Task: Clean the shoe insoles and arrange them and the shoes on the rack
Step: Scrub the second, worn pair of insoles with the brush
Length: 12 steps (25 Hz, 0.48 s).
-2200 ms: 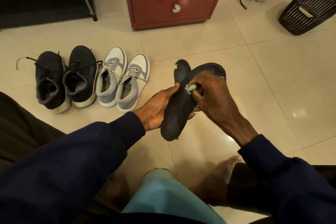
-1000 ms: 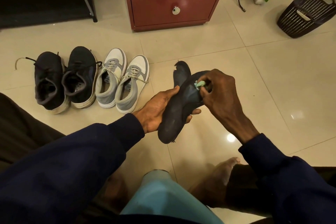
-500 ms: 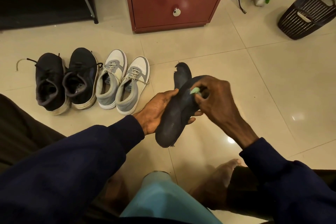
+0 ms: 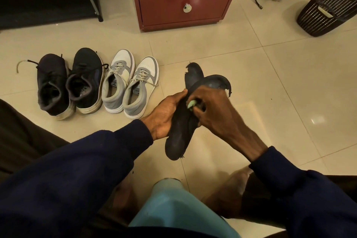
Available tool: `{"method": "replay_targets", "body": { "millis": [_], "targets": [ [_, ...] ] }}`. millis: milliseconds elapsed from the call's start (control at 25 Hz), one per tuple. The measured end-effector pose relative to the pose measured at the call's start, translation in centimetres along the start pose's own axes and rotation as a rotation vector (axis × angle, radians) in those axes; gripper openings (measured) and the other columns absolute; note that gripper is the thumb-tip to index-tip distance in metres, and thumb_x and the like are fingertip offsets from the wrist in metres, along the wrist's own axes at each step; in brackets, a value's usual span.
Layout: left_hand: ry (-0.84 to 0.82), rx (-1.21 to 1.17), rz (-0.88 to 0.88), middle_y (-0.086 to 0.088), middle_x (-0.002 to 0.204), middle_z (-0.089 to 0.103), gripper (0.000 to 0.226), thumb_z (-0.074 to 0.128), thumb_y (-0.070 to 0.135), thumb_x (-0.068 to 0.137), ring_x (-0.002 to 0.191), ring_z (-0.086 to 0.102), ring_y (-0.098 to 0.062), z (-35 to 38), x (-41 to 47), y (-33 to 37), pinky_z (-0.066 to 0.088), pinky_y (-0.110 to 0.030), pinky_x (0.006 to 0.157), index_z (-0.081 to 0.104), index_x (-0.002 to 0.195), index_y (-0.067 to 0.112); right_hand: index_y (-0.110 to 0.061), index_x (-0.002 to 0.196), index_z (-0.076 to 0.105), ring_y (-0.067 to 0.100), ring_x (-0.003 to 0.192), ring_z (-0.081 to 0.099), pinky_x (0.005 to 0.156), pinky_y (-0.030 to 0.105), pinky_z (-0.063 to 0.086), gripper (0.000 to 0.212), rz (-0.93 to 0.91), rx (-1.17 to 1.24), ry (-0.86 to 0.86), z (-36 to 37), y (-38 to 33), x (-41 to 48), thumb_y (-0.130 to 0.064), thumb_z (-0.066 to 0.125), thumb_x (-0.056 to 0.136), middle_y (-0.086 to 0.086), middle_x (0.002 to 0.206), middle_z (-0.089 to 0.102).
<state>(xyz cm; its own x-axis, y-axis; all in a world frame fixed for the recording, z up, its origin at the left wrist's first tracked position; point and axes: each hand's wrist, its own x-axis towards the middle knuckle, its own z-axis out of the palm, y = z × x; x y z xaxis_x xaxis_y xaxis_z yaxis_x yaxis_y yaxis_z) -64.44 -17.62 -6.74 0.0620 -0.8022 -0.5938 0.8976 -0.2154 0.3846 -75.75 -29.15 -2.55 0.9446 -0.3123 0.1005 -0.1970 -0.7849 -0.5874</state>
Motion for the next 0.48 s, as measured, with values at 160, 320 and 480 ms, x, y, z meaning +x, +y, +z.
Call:
{"method": "replay_targets", "body": {
  "millis": [160,320,480],
  "targets": [
    [-0.084,-0.004,-0.007,-0.024,0.137,0.061,0.052,0.048,0.042,0.106,0.12,0.059,-0.043,0.1,0.2,-0.1,0.053,-0.05,0.092,0.053,0.146,0.008,-0.011,0.09,0.069,0.023,0.081,0.06,0.074,0.035,0.051,0.019,0.108,-0.185,0.249,-1.7,2.6,0.5,0.003,0.069,0.078,0.007,0.09,0.065],
    [-0.039,0.003,-0.009,-0.016,0.108,0.071,0.037,0.051,0.041,0.105,0.091,0.069,-0.03,-0.1,-0.2,0.0,0.053,-0.048,0.091,0.07,0.114,0.011,-0.012,0.089,0.071,0.012,0.078,0.059,0.071,0.023,0.052,0.015,0.007,-0.018,0.024,0.3,0.1,-0.2,0.001,0.07,0.082,0.002,0.088,0.066],
    [-0.092,0.005,-0.021,-0.023,0.126,0.064,0.051,0.045,0.042,0.107,0.105,0.064,-0.037,0.4,-0.3,0.0,0.051,-0.046,0.087,0.056,0.141,0.005,-0.014,0.087,0.072,0.013,0.077,0.061,0.07,0.028,0.052,0.019,0.076,-0.081,0.163,-1.5,2.2,0.8,0.002,0.072,0.077,0.0,0.087,0.067]
  ]
}}
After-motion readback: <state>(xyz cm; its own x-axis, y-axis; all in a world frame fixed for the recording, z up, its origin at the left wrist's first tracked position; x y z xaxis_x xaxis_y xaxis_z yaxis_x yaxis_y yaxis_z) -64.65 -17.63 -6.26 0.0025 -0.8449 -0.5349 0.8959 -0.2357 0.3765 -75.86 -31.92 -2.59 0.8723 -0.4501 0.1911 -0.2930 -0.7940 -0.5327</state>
